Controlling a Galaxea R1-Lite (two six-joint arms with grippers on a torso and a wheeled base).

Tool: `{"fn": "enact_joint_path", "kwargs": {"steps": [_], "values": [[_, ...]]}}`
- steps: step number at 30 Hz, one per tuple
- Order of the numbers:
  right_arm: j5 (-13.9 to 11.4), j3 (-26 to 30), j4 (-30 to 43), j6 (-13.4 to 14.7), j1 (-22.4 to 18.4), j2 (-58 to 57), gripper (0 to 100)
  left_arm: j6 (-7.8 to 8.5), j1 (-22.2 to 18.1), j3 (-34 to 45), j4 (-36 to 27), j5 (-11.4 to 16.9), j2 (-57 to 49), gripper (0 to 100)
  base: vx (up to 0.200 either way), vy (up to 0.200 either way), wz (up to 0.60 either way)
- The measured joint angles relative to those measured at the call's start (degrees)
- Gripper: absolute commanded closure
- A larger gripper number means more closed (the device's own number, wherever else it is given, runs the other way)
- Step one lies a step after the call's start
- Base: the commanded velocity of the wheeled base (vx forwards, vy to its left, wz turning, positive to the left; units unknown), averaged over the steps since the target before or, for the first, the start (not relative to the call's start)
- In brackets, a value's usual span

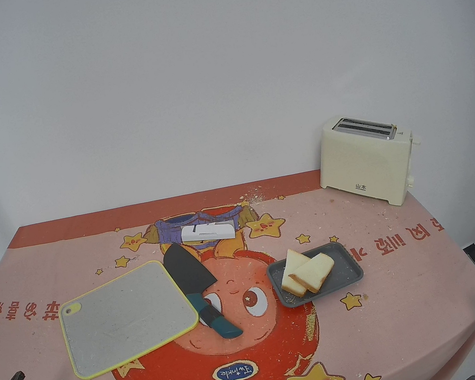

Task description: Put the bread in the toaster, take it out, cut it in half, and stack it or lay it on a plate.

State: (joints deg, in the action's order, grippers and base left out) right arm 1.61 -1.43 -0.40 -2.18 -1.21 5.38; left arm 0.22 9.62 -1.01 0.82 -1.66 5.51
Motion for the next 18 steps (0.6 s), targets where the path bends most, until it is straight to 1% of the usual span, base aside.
{"fn": "enact_joint_path", "kwargs": {"steps": [2,3,5,7,9,10,12,15,17,18], "values": [[1.3,0.2,0.1,0.2,-0.2,-0.8,100,-0.17,-0.4,0.0,-0.2,-0.2,0.0,0,0.000,0.000,0.00],[1.2,0.3,0.2,0.2,-0.3,-1.2,100,-0.24,-0.9,0.0,-0.2,-0.4,0.0,0,0.000,0.000,0.00],[0.1,0.4,0.3,0.0,-0.2,-1.8,100,-0.17,-2.7,0.0,-0.4,-0.5,-0.1,0,0.000,0.000,0.00],[-0.8,0.4,0.4,0.0,-0.1,-2.4,100,0.60,-4.4,0.0,-0.4,-0.3,-0.3,0,0.000,0.000,0.00],[-1.2,0.4,0.3,0.2,0.1,-3.0,100,1.55,-5.5,0.0,-0.5,0.6,-0.7,0,0.000,0.000,0.00],[-1.3,0.4,0.3,0.2,0.3,-3.3,100,1.78,-6.1,0.0,-0.5,1.7,-1.0,0,0.000,0.000,0.00],[-1.3,0.4,0.4,0.4,0.5,-3.8,100,2.34,-7.2,0.0,-0.5,2.9,-1.9,0,0.000,0.000,0.00],[-1.3,0.4,0.4,0.4,0.8,-4.1,100,2.02,-8.8,0.0,-0.6,3.6,-3.1,0,0.000,0.000,0.00],[-1.4,0.4,0.4,0.4,0.9,-4.3,100,1.69,-9.2,0.0,-0.7,2.7,-3.6,0,0.000,0.000,0.00],[-1.4,0.4,0.4,0.4,0.9,-4.4,100,1.45,-9.4,0.0,-0.7,1.7,-3.8,0,0.000,0.000,0.00]]}}
